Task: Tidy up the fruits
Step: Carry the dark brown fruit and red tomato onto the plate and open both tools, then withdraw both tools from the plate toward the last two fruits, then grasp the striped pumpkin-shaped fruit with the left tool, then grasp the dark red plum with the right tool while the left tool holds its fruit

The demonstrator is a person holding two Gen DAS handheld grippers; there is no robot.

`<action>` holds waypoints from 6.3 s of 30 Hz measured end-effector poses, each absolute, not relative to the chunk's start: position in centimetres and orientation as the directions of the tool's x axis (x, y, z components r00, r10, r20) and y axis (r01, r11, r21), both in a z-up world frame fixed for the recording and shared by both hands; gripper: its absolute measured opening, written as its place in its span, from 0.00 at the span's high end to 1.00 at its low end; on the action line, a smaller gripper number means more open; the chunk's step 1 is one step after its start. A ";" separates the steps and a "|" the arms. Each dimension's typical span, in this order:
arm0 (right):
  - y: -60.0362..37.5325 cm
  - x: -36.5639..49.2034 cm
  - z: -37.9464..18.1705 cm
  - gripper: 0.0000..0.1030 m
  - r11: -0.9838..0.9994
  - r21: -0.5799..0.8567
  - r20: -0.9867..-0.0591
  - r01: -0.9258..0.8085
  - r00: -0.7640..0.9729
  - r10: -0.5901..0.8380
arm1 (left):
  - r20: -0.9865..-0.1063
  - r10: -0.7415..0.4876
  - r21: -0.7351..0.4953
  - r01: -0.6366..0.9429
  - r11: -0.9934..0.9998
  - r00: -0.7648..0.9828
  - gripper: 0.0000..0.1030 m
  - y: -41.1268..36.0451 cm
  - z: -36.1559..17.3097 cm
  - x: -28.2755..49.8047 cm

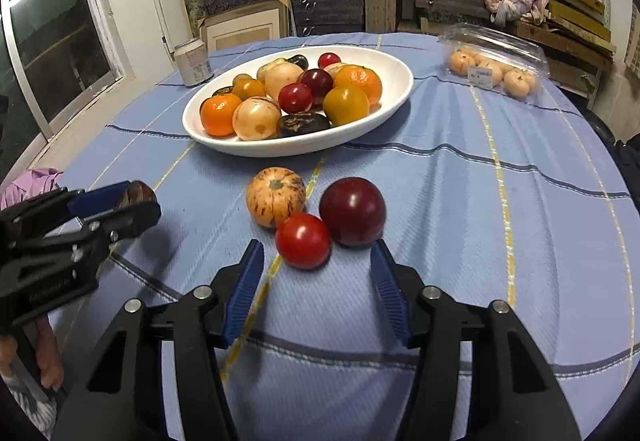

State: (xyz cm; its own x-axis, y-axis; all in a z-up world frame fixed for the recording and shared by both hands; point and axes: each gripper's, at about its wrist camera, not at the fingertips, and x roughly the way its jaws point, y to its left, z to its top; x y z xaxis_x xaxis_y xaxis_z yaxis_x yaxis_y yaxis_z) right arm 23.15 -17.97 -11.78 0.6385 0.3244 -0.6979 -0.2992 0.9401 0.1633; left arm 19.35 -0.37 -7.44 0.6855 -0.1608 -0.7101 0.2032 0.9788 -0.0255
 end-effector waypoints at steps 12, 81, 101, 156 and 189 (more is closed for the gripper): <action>-17.2 24.4 -12.6 0.70 0.929 0.212 -0.725 -0.302 0.589 0.357 | -0.726 -0.181 -0.027 0.235 0.972 0.664 0.57 -1.4 -8.0 19.5; -22.7 23.0 -9.5 0.18 0.946 0.259 -0.600 -0.195 0.735 0.316 | -0.586 -0.037 0.085 0.107 0.991 0.809 0.04 -3.6 -4.6 14.8; -21.3 23.1 -10.2 0.18 0.947 0.225 -0.623 -0.228 0.714 0.320 | -0.578 0.033 0.143 0.061 0.988 0.816 0.04 -3.3 -4.8 15.4; -25.2 24.4 -9.5 0.19 0.936 0.330 -0.614 -0.122 0.725 0.311 | -0.769 -0.135 -0.015 0.193 0.981 0.624 0.37 -6.2 -10.2 26.4; -20.0 25.6 -11.3 0.25 0.958 0.158 -0.678 -0.238 0.680 0.281 | -0.730 -0.080 0.016 0.134 0.991 0.679 0.60 0.7 -8.6 21.6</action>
